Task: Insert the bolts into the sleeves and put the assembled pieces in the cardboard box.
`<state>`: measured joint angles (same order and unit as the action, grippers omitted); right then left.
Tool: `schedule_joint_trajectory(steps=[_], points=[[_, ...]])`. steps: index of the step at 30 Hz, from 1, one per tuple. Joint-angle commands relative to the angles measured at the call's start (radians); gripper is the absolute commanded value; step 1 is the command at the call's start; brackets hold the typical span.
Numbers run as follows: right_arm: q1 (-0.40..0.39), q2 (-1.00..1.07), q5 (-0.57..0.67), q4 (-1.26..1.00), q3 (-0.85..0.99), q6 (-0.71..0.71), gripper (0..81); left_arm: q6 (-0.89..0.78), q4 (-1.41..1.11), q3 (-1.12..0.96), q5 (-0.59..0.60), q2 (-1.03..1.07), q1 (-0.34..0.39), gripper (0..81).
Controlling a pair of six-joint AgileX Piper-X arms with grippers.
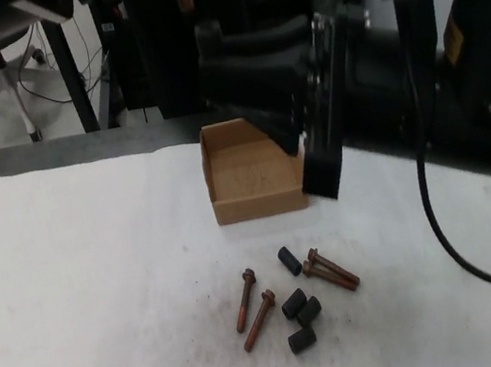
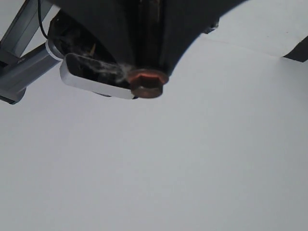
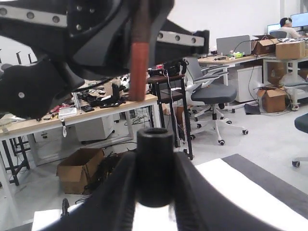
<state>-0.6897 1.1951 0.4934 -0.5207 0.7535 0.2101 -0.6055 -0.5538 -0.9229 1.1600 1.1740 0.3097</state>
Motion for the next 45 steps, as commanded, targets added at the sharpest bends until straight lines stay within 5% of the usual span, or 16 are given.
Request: schedule_joint_trajectory(steps=[1,14,45], points=[[0.002,-0.004,-0.009,-0.007,0.016,0.007,0.8,-0.008,-0.018,-0.005,0.008,-0.013,0.004,0.3],[0.002,-0.001,-0.017,0.056,0.026,0.005,0.8,0.0,-0.018,-0.005,-0.086,-0.013,0.022,0.3],[0.002,-0.001,0.022,0.052,0.032,-0.001,0.8,0.072,0.065,-0.005,-0.084,-0.01,0.022,0.3]])
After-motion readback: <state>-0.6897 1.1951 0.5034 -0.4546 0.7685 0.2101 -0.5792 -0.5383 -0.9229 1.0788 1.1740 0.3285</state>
